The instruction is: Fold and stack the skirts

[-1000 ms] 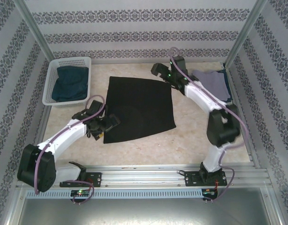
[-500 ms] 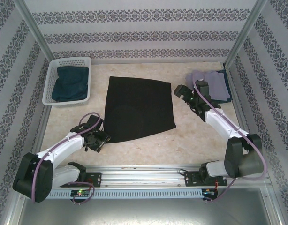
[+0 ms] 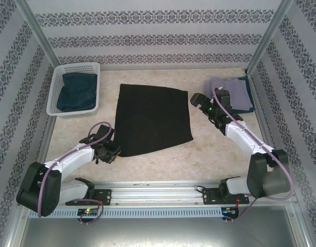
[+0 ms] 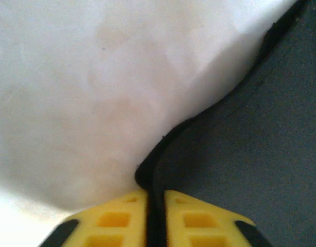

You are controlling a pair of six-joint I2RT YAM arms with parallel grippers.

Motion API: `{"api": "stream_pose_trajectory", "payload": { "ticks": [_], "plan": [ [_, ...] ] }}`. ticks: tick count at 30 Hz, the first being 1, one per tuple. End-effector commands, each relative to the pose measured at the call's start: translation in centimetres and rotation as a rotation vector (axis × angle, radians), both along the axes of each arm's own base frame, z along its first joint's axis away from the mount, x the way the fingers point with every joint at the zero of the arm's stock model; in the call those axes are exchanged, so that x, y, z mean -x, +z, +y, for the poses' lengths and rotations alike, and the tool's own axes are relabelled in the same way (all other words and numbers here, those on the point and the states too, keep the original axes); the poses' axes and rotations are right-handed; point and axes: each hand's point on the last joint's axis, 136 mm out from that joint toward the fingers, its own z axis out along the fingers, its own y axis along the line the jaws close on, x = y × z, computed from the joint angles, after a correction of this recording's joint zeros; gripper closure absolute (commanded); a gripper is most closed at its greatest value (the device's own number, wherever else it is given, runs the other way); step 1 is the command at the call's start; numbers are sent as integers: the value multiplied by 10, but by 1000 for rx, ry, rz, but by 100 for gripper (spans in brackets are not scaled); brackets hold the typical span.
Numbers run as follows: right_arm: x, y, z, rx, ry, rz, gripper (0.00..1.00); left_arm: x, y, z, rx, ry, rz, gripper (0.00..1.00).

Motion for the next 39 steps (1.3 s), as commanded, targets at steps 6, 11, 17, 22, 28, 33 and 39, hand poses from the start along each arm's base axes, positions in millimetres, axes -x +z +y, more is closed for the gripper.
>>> {"api": "stream_pose_trajectory", "payload": {
  "ticks": [6,11,17,22,28,33,39],
  "plan": [
    [101,-71,21,-142,86,418,7,-6,16,5,-2,22,-66,100],
    [137,-99,41,-254,56,570,28,-5,16,3,2,-1,-65,100],
    [118,-113,45,-276,-20,545,40,-9,17,1,12,-7,-86,100],
    [113,-124,44,-230,-46,553,47,-7,14,0,15,-13,-78,100],
    [117,-138,47,-240,-47,574,53,-9,12,-2,20,-15,-78,100],
    [111,-142,47,-235,-43,569,68,-10,10,-3,17,-25,-73,100],
    [118,-143,41,-216,-55,575,91,-8,15,2,-13,-25,-65,100]
  ]
}}
